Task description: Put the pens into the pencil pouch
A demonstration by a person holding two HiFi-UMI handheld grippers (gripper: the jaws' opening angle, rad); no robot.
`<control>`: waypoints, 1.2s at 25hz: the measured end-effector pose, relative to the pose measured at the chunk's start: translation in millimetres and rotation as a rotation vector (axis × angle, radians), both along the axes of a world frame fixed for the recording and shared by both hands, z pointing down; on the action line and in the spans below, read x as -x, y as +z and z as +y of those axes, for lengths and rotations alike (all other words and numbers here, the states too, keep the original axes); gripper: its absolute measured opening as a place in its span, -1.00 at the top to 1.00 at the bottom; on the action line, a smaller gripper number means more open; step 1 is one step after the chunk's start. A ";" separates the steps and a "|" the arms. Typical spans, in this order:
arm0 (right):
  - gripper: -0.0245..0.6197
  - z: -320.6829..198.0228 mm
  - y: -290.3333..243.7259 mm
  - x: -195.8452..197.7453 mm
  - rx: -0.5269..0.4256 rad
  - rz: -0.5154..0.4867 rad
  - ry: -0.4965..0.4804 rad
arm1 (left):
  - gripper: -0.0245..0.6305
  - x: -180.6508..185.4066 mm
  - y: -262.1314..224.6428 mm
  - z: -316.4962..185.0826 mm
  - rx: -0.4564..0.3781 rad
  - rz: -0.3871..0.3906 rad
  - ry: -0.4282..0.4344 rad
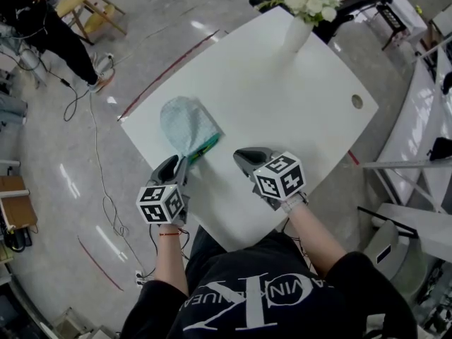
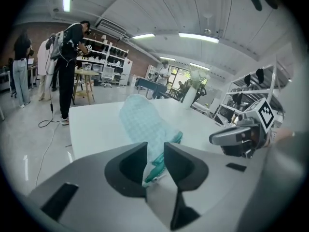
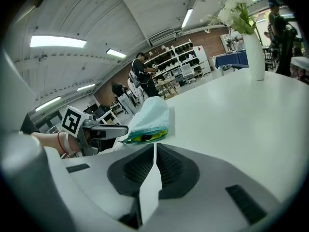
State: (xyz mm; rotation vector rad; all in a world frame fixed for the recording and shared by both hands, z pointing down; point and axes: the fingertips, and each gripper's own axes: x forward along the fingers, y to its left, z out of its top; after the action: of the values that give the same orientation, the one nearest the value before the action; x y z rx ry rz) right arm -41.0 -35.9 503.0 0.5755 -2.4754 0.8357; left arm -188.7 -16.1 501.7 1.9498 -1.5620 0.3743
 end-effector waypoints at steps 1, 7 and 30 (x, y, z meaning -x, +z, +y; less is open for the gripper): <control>0.85 -0.5 -1.4 -2.3 -0.006 -0.004 0.005 | 0.63 1.4 -2.0 2.0 -0.010 0.014 -0.015; 0.90 -1.6 -17.9 -9.6 -0.055 -0.050 -0.005 | 0.85 14.1 -16.8 16.4 -0.071 0.022 -0.103; 0.90 19.3 -71.8 -13.3 -0.330 -0.133 -0.150 | 0.91 20.2 -64.7 88.6 -0.304 -0.022 -0.267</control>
State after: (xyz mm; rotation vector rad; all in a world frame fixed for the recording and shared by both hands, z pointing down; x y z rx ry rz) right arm -27.7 -16.6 431.2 0.4463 -2.7617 0.4220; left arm -208.8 72.5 437.0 1.9215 -1.9572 0.0478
